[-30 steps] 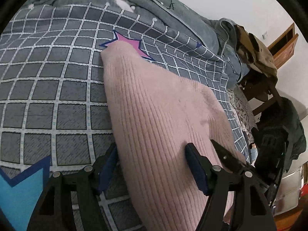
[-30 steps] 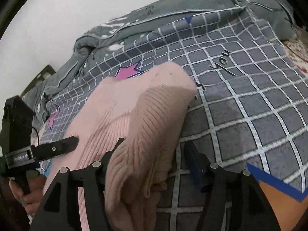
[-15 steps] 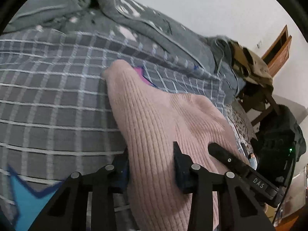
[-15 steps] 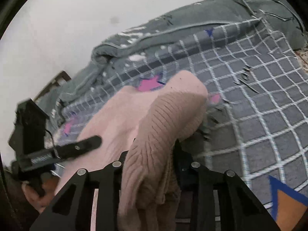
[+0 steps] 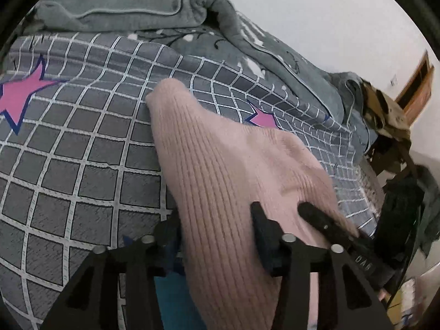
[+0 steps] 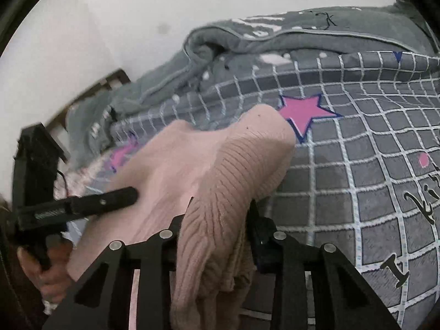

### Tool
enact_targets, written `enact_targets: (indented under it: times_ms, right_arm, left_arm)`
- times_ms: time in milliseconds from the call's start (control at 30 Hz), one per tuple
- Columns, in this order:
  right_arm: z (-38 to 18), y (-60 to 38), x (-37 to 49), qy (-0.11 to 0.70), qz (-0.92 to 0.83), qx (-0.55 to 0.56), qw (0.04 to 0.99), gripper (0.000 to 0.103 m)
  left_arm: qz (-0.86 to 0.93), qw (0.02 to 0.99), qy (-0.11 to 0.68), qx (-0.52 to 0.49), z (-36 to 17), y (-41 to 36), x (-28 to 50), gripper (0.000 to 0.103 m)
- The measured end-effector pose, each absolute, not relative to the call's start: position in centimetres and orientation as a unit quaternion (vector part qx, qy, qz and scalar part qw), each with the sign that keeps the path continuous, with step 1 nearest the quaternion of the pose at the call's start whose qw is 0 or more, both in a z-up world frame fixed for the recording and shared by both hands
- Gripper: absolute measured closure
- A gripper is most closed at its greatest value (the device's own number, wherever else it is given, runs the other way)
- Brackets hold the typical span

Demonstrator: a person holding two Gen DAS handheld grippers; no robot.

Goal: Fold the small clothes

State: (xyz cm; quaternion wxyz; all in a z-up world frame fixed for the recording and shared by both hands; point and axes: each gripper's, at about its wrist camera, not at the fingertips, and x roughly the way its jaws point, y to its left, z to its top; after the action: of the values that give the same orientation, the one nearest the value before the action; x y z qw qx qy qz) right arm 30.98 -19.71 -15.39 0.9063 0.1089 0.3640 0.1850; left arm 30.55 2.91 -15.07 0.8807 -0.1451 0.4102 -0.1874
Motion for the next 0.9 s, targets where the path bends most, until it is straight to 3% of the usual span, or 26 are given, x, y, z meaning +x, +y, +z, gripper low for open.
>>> enact_targets:
  times_ms: [167,433,467,500,533,567,667,767,833,867,900]
  right_arm:
    - [-14.0,-20.4,30.2,0.343,0.138,0.046,0.928,0.049]
    - [-14.3,-22.4,30.8,0.357,0.168,0.115,0.912,0.050]
    - [-14.8,-22.2,31.3,0.364,0.173,0.134,0.905,0.056]
    - [-15.1,-21.9,31.7,0.371,0.183,0.142,0.899,0.075]
    - [-15.0,-21.5,31.8,0.367,0.189,0.136,0.900,0.082]
    - [-14.4,-21.2,31.1,0.346,0.184,0.117,0.913,0.086]
    - [-13.1,-21.5,29.2,0.302,0.186,0.105,0.929,0.087]
    - [-15.4,-20.6,30.1,0.349,0.148,0.068,0.923,0.081]
    - [-15.1,-20.7,30.0,0.346,0.129,0.066,0.927,0.070]
    - [-14.4,-20.9,29.7,0.341,0.126,0.063,0.930,0.060]
    - [-13.7,-21.1,29.2,0.332,0.123,0.059,0.934,0.058]
  left_arm:
    - [-0.162,0.911,0.371,-0.083,-14.1,1.7,29.0,0.037]
    - [-0.150,0.916,0.356,-0.107,-14.8,3.1,28.7,0.024]
    - [-0.153,0.914,0.358,-0.116,-14.9,3.4,28.7,0.024]
    - [-0.155,0.912,0.358,-0.123,-15.0,3.6,28.6,0.024]
    - [-0.157,0.912,0.357,-0.127,-15.0,3.7,28.5,0.024]
    - [-0.161,0.912,0.355,-0.127,-15.0,3.7,28.2,0.024]
    - [-0.164,0.919,0.343,-0.107,-14.4,3.4,27.1,0.024]
    - [-0.158,0.926,0.333,-0.077,-14.1,2.7,26.1,0.024]
    - [-0.147,0.929,0.333,-0.066,-13.9,2.5,25.7,0.024]
    - [-0.145,0.930,0.332,-0.064,-13.8,2.6,25.4,0.024]
    - [-0.150,0.930,0.330,-0.067,-13.6,2.8,25.0,0.024]
